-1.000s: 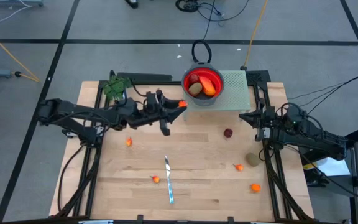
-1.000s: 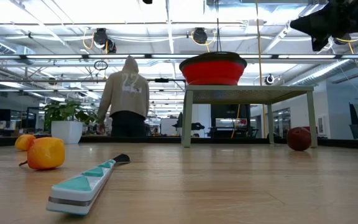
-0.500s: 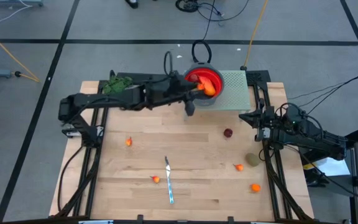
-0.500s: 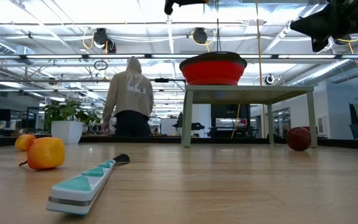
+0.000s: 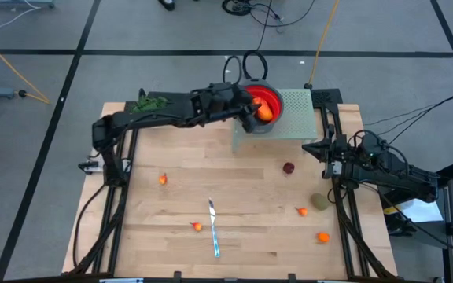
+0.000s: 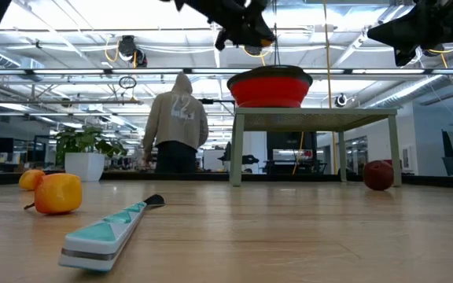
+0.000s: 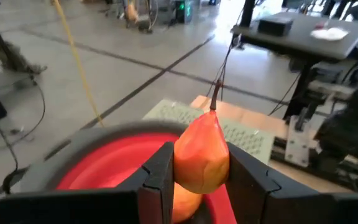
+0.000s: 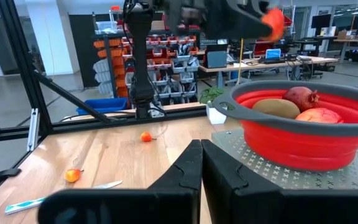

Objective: Pick & Place Fruit
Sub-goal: Put the peach into the red strainer bowl on the shelf

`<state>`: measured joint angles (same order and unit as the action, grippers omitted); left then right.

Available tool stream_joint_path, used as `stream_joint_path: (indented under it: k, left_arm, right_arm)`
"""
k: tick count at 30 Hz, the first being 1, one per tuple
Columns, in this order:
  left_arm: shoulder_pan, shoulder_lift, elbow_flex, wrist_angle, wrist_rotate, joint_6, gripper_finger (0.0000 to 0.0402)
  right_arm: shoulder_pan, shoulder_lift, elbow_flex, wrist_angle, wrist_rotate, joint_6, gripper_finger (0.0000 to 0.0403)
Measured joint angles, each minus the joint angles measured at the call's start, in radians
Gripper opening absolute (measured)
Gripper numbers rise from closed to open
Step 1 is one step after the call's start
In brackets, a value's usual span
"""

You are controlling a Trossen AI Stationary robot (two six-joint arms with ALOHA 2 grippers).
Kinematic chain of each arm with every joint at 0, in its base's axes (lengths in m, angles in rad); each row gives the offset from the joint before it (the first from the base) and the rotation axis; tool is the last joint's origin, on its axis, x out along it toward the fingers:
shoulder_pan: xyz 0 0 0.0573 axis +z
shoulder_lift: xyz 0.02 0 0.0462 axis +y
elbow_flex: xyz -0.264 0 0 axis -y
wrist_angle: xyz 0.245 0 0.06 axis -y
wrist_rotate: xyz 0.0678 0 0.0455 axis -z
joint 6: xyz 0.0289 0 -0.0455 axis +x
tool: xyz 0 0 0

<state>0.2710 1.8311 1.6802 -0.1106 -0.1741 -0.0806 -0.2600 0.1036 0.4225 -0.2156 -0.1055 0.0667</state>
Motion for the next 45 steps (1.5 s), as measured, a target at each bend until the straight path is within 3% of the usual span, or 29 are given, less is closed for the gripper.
stream_joint_path:
  k: [13,30,45]
  left_arm:
    - [0.035,0.029,0.000,-0.157,0.001,-0.033,0.0108]
    - [0.032,0.029,0.000,-0.187,-0.007,-0.028,0.0111]
    - [0.034,0.029,0.000,-0.234,-0.008,-0.027,0.0192]
  right_arm:
    - [0.000,0.000,0.000,-0.036,0.000,-0.001,0.0000]
    - [0.000,0.000,0.000,-0.052,0.000,-0.001,0.0000]
    - [0.000,0.000,0.000,-0.051,0.000,0.000,0.0000]
